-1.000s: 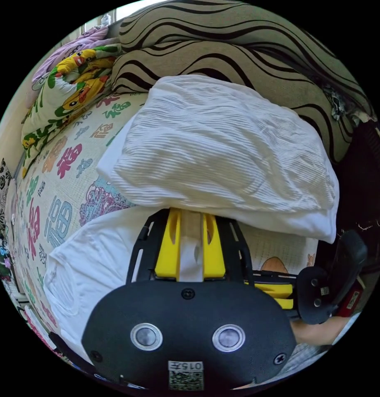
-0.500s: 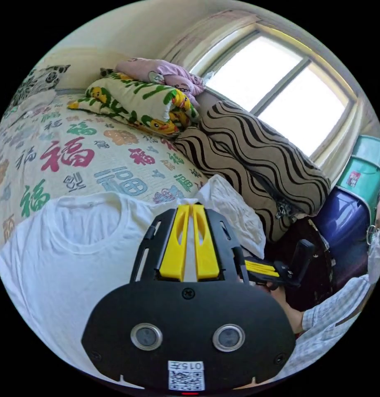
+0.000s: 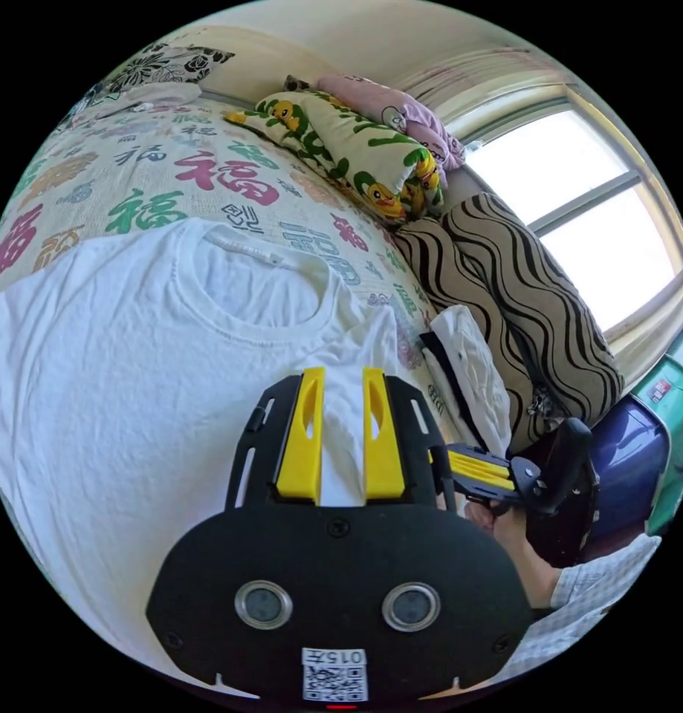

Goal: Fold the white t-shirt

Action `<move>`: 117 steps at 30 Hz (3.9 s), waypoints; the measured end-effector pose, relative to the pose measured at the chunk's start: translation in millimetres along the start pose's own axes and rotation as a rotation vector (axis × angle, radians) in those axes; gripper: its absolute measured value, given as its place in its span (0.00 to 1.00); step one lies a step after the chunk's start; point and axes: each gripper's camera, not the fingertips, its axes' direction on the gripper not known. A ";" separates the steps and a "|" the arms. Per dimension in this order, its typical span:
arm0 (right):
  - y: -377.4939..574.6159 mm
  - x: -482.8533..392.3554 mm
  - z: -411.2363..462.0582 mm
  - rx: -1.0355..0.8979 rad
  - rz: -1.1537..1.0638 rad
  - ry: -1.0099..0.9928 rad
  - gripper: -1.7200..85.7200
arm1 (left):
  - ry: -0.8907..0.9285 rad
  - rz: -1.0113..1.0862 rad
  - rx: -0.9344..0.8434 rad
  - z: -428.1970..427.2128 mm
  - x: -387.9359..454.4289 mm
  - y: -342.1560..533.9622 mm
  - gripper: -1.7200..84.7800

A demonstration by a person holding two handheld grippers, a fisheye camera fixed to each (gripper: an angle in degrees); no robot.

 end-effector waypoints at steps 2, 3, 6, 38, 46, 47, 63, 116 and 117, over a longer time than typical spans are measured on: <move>-3.4 6.3 48.7 -0.162 0.032 0.051 0.02 | -0.068 -0.023 -0.053 1.8 -7.2 -10.9 0.08; -1.8 7.5 57.5 -0.181 0.029 0.044 0.02 | -0.101 -0.029 -0.078 2.0 -9.7 -12.8 0.07; 4.1 12.6 75.1 -0.146 0.029 0.016 0.02 | -0.191 0.011 -0.091 -17.6 -13.3 -16.6 0.09; -352.0 -208.7 464.7 -0.535 -0.301 -0.030 0.15 | 0.152 -0.319 0.503 -371.5 -229.6 62.7 0.01; -381.1 -196.7 502.8 -0.534 -0.267 0.209 0.02 | 0.201 -0.336 0.527 -380.8 -223.6 69.6 0.01; -386.4 -191.0 496.6 -0.521 -0.263 0.184 0.01 | 0.201 -0.338 0.527 -381.0 -220.5 70.1 0.01; -301.7 91.6 316.7 -0.145 0.349 -0.276 0.09 | -0.187 0.233 0.150 -313.3 8.3 45.9 0.04; -353.6 132.4 128.0 -0.321 0.187 0.090 0.09 | -0.470 0.340 -0.426 -15.6 82.6 -165.0 0.07; -351.2 130.5 124.2 -0.313 0.187 0.081 0.08 | -0.484 0.343 -0.418 -16.4 83.4 -163.9 0.06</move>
